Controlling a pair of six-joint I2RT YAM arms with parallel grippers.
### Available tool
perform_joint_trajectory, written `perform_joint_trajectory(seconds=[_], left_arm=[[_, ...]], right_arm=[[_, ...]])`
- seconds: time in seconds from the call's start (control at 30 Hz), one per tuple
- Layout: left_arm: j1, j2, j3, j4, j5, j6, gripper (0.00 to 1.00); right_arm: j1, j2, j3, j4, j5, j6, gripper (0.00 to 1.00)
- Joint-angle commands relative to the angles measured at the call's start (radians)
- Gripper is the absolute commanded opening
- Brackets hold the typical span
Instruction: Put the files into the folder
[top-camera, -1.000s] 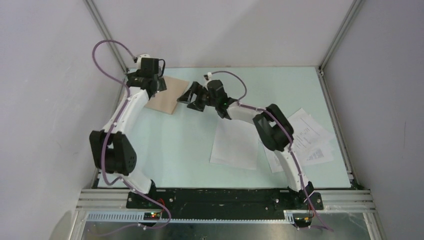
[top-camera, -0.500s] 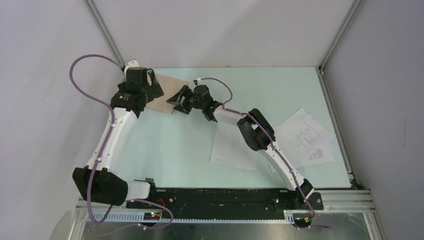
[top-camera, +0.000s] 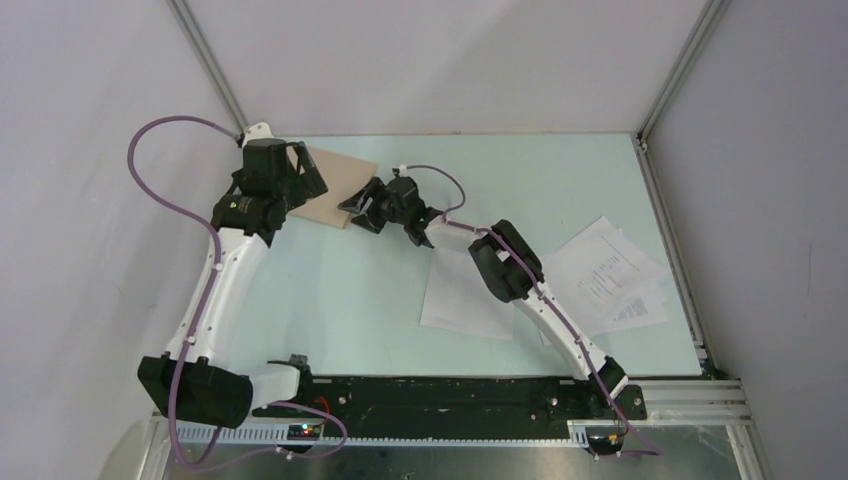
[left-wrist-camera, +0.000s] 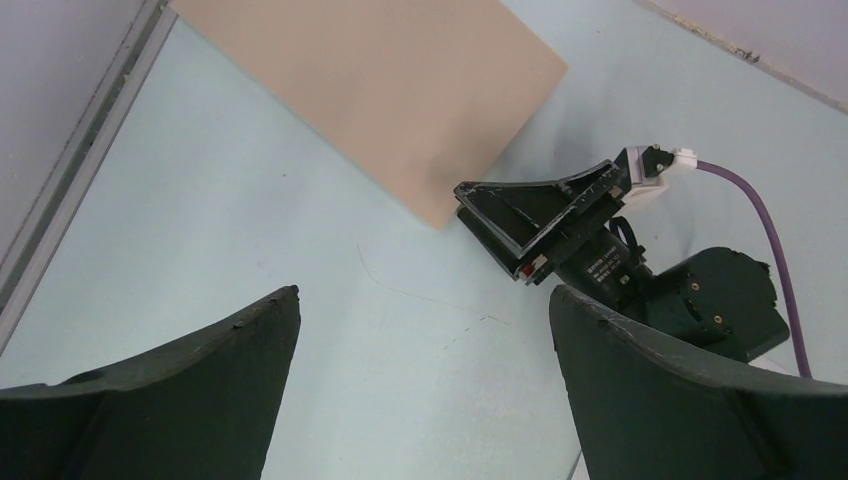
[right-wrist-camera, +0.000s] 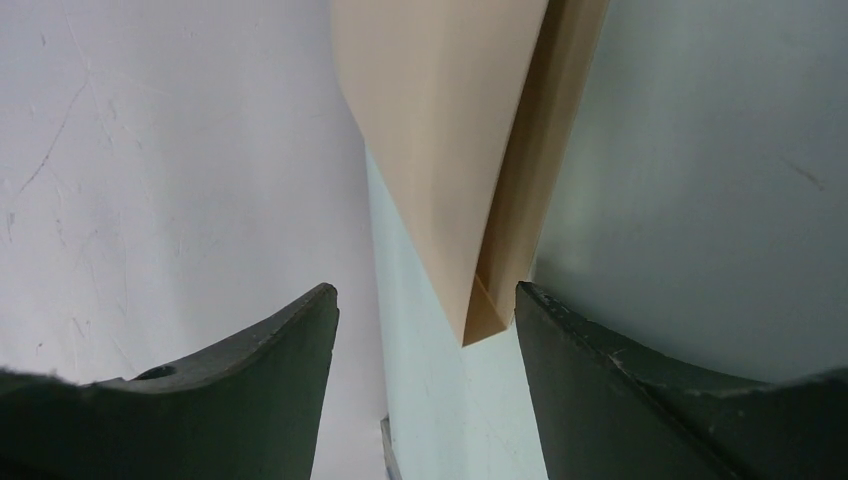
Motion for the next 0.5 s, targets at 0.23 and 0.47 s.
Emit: perform_joint_trajectory(seconds=[0.23, 0.47], left_arm=[[-0.003, -0.019, -0.002, 0.010, 0.019, -0.006, 1.00], [-0.004, -0.021, -0.001, 0.010, 0.017, -0.003, 1.00]], right_arm=[[0.007, 0.099, 0.123, 0.047, 0.039, 0.072, 0.64], [0.016, 0.139, 0.168, 0.039, 0.059, 0.086, 0.61]])
